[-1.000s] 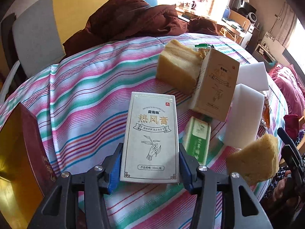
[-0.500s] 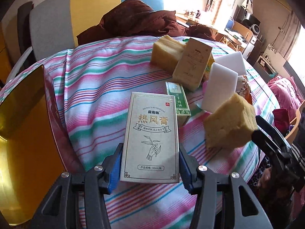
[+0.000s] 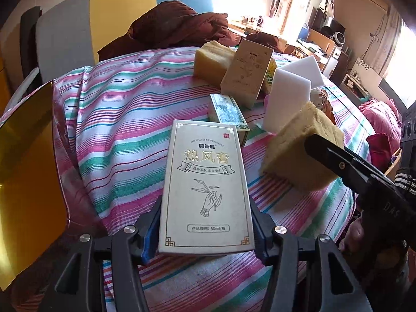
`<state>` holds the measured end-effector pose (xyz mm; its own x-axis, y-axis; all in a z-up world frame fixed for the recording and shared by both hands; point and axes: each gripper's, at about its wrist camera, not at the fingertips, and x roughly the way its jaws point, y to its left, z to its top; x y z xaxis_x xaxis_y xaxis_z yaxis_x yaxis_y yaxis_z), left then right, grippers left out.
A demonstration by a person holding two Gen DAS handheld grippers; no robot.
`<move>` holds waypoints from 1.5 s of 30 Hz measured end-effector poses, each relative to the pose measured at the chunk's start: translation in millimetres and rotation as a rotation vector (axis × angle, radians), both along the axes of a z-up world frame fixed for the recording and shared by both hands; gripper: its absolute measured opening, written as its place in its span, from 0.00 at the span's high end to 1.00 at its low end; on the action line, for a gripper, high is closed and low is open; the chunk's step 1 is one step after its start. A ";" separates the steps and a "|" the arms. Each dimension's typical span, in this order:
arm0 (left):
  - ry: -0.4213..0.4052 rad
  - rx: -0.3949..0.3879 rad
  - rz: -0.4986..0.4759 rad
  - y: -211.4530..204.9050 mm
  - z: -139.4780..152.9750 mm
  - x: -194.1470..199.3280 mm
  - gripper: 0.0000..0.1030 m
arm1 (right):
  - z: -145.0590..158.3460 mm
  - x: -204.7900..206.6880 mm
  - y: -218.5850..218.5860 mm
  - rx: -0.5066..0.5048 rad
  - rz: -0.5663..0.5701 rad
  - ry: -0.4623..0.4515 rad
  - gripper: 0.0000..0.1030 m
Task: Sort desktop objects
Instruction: 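Grasp the yellow sponge with the right tool while the left tool lifts the box, then carry box and sponge over the gold tray and open both tools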
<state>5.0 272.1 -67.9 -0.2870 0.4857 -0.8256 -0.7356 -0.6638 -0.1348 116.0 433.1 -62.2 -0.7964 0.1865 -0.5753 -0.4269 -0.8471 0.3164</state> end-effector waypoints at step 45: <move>0.167 0.116 0.341 -159.3 53.0 -51.2 0.48 | 87.5 -88.4 -105.9 0.066 0.490 0.088 0.31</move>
<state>-46.2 112.8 -14.9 -0.5740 0.4263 -0.6992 -0.4936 -0.8614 -0.1200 27.7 327.2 25.3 -0.8443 -0.1883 -0.5018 0.0522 -0.9607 0.2727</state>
